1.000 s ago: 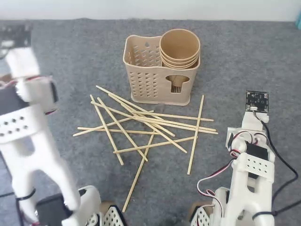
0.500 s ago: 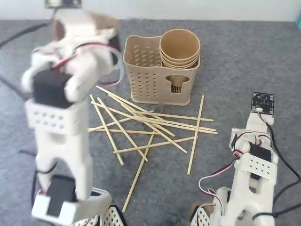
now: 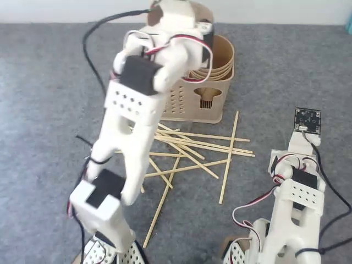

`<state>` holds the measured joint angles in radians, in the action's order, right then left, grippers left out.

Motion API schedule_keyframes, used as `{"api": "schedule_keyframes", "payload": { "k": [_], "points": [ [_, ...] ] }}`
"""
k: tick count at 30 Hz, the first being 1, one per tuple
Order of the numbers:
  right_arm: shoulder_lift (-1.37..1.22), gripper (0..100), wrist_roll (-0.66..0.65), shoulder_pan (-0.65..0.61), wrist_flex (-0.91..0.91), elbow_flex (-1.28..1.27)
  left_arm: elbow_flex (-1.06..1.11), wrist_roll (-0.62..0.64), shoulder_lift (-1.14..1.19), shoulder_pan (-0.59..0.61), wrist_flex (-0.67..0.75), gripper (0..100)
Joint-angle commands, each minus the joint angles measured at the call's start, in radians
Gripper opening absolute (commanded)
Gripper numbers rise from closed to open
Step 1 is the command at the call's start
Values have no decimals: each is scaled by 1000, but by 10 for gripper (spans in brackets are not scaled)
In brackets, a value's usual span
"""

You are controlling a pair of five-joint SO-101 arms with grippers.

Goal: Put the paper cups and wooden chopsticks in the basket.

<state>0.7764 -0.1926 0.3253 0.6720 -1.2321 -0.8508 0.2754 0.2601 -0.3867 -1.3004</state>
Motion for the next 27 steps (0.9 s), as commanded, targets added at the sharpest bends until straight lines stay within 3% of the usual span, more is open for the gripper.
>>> {"api": "schedule_keyframes", "payload": {
  "k": [1,8,12,23,27],
  "points": [
    [28,8,-11,12,-18,5,-77,6,18,-9,-11,10],
    [28,8,-12,8,-36,5,-222,5,31,-41,-201,10],
    [28,8,-12,8,-35,5,-278,-78,38,-109,-321,10],
    [31,8,-12,8,-35,-6,-242,-118,153,-68,-253,10],
    [31,8,-12,8,-36,-6,-257,-212,184,-49,-265,10]
  ]
}}
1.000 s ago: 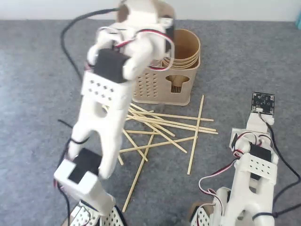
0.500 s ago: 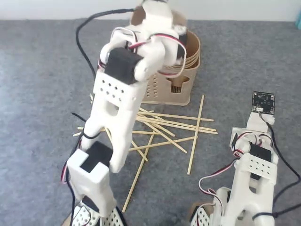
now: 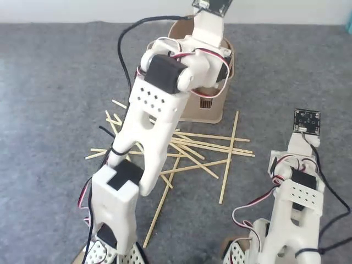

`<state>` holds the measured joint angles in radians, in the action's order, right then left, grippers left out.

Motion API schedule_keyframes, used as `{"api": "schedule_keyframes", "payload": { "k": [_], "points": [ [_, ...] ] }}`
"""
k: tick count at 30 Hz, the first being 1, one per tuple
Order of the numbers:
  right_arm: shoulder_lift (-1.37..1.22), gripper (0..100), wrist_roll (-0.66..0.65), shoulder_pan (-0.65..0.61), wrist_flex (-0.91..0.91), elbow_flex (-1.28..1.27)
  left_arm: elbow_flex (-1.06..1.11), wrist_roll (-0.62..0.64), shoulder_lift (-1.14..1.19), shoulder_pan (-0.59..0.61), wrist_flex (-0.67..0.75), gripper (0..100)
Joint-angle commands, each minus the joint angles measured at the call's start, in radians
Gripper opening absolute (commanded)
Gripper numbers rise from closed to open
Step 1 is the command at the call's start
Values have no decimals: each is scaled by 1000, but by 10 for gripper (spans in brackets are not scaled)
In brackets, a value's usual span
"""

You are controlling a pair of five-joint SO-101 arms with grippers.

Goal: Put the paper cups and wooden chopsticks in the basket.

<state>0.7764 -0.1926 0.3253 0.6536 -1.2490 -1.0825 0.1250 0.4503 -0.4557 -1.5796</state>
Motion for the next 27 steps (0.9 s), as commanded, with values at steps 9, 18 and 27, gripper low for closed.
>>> {"api": "schedule_keyframes", "payload": {
  "k": [9,18,27],
  "points": [
    [30,8,-12,8,-19,11,-33,-124,-14,20,-46,130],
    [33,8,-14,-13,-19,6,-334,-100,-25,17,-150,404],
    [33,8,-14,-13,-19,6,-255,-98,-155,190,-180,404]
  ]
}}
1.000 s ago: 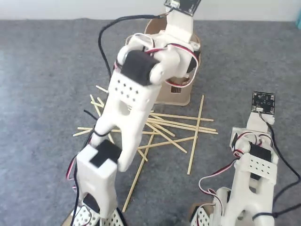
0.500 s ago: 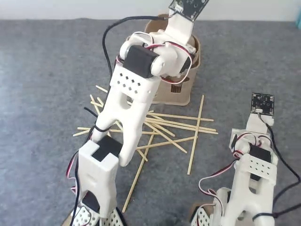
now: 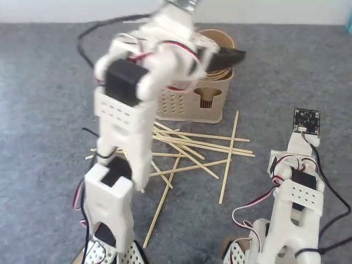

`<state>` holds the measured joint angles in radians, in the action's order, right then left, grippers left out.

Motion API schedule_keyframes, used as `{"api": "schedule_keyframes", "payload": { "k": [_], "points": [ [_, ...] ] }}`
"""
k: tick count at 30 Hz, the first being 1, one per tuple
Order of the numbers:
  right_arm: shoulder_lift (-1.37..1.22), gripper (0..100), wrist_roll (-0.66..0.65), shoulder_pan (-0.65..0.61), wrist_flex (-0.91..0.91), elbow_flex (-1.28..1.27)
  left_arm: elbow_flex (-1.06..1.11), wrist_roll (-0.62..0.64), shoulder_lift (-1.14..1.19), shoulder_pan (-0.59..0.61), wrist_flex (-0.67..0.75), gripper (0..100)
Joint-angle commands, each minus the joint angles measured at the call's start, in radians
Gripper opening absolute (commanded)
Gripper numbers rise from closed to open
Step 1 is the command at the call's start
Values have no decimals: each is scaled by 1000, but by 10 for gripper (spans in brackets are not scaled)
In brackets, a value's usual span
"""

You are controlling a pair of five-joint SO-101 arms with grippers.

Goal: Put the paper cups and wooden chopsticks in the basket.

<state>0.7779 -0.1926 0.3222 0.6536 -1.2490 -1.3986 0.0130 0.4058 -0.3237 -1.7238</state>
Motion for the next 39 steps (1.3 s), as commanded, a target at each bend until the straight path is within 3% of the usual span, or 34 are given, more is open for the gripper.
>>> {"api": "schedule_keyframes", "payload": {
  "k": [1,16,22,26,31,39],
  "points": [
    [31,8,-14,-10,-19,6,116,14,-143,81,-35,404],
    [36,8,-8,-13,-10,6,1201,6,-881,270,-12,404],
    [38,8,35,-7,79,34,1632,6,-1088,402,160,384],
    [38,8,64,24,120,55,1888,6,-1195,446,308,246],
    [38,8,64,27,120,55,2089,6,-1246,443,410,105],
    [38,8,64,25,120,54,2278,15,-1227,451,562,105]
  ]
}}
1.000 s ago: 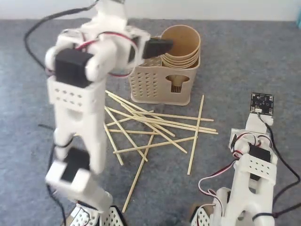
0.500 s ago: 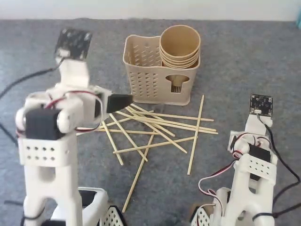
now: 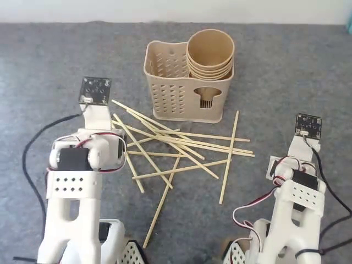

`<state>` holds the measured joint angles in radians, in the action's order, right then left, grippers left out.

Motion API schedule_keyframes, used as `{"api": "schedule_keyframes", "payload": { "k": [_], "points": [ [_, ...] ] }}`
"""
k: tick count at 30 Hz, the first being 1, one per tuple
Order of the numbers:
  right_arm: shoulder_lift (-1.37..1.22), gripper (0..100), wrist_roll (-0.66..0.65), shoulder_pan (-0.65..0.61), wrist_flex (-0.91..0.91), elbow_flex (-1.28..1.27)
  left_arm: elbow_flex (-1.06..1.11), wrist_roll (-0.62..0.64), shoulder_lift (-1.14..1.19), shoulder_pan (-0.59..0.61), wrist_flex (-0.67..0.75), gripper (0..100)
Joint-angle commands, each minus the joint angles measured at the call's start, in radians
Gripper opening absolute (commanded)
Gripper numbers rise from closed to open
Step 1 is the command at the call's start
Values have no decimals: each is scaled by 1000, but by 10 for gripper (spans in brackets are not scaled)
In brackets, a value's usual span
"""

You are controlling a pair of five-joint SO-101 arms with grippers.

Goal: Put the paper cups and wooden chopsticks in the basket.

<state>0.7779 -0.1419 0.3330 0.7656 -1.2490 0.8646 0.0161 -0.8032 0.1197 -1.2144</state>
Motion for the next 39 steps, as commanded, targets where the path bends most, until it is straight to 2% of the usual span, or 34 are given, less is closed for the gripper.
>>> {"api": "schedule_keyframes", "payload": {
  "k": [1,12,17,23,27,30,39],
  "points": [
    [38,8,14,15,8,54,15,12,5,8,61,105],
    [38,8,14,18,8,54,-171,12,563,8,180,105],
    [38,8,14,18,8,54,-262,104,766,57,247,105],
    [38,8,12,16,8,55,-369,166,942,121,252,104],
    [38,8,12,16,8,55,-398,166,987,115,242,85],
    [38,8,12,18,8,55,-401,167,977,112,229,3],
    [38,8,12,19,8,55,-397,215,853,115,127,12]
  ]
}}
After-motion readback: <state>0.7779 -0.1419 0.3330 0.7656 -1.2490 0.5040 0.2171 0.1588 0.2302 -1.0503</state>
